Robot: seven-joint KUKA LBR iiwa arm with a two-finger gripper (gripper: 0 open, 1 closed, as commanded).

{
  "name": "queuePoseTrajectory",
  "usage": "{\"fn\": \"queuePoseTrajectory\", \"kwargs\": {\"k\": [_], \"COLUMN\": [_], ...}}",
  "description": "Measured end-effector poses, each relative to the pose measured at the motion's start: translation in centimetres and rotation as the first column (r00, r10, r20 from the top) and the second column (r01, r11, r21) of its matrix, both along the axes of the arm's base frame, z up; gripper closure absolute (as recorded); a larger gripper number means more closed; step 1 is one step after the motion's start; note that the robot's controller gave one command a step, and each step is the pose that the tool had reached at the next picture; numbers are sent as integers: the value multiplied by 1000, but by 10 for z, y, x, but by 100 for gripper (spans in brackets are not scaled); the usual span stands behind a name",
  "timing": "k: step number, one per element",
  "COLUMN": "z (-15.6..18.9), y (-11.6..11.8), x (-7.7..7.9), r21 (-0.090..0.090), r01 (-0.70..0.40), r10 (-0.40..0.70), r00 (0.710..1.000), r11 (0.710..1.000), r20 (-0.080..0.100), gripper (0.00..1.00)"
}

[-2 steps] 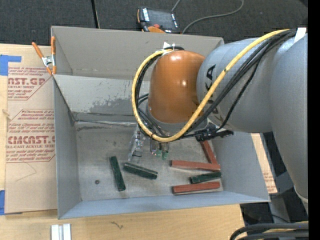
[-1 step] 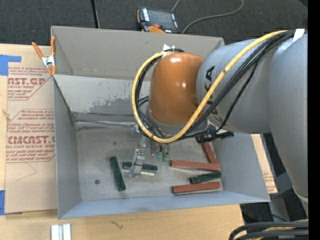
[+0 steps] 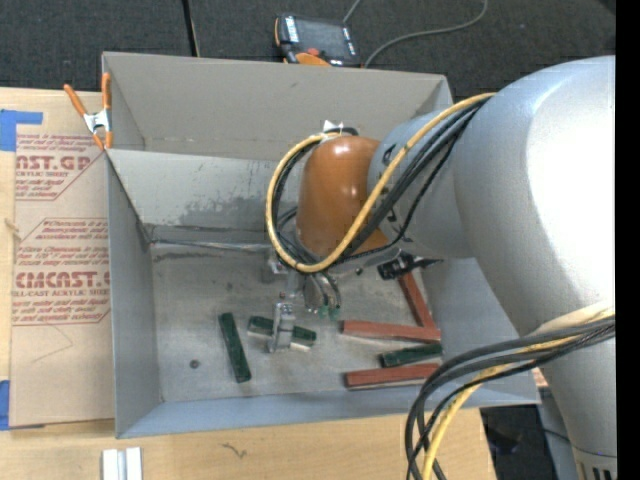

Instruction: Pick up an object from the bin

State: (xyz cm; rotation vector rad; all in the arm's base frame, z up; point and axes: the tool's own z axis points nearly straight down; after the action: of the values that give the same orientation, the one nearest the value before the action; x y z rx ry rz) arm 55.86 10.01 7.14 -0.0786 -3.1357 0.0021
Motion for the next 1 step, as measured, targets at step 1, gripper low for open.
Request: {"fn": "queuePoseTrajectory", "kwargs": {"k": [1], "z": [4], "y": [2], "x": [1], "r21": [2], "r01": [-1], "r10": [1], "r00": [1000], "r11": [1000], "r20": [5], "gripper": [100]}}
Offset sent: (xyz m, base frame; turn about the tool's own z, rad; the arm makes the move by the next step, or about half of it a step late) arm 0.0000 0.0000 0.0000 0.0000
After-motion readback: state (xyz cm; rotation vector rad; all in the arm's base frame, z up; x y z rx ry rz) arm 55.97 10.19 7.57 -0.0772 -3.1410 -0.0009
